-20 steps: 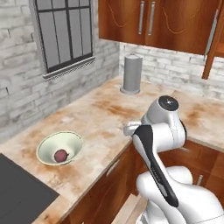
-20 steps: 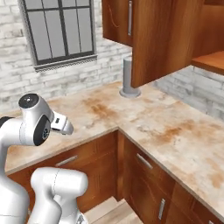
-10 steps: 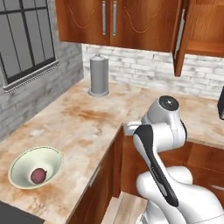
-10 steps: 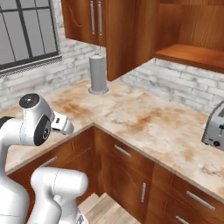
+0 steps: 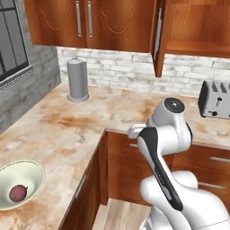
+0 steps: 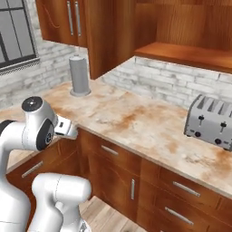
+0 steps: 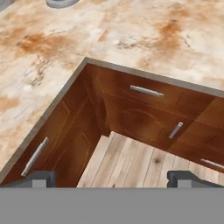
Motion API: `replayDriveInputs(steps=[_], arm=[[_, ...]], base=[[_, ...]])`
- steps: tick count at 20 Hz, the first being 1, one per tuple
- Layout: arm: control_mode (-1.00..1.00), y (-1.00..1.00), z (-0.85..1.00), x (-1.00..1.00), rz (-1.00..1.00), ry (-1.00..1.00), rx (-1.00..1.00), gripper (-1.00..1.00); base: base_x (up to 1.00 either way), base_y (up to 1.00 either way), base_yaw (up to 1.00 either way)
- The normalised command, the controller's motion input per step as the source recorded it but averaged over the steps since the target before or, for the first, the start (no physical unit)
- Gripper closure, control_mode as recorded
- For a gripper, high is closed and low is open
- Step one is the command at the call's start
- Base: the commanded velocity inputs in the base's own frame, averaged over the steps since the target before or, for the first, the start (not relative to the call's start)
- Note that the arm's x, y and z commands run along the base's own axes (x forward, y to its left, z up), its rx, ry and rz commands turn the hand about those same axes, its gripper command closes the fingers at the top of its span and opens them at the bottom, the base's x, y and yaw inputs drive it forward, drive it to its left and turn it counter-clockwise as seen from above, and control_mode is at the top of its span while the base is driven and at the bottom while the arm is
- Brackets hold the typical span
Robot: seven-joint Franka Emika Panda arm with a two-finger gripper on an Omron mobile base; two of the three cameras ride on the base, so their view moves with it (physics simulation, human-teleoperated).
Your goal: Pick the onions from the cabinet and place them in one bowl. Pick the cucumber from the sink and place it in the other bowl.
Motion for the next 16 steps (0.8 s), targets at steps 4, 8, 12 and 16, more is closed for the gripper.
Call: replayDriveInputs(steps=[4,8,12,16], arm=[[1.00,0.00,0.00,0.00,0.00,0.00,0.00,-1.00],[1.00,0.00,0.00,0.00,0.00,0.00,0.00,-1.00],[1.00,0.00,0.00,0.00,0.00,0.00,0.00,-1.00],[1.00,0.00,0.00,0.00,0.00,0.00,0.00,-1.00]], base=[[-0.14,-0.35,-0.26],[0.01,-0.27,-0.41],[0.07,-0.35,-0.38],[0.17,-0.60,-0.27]])
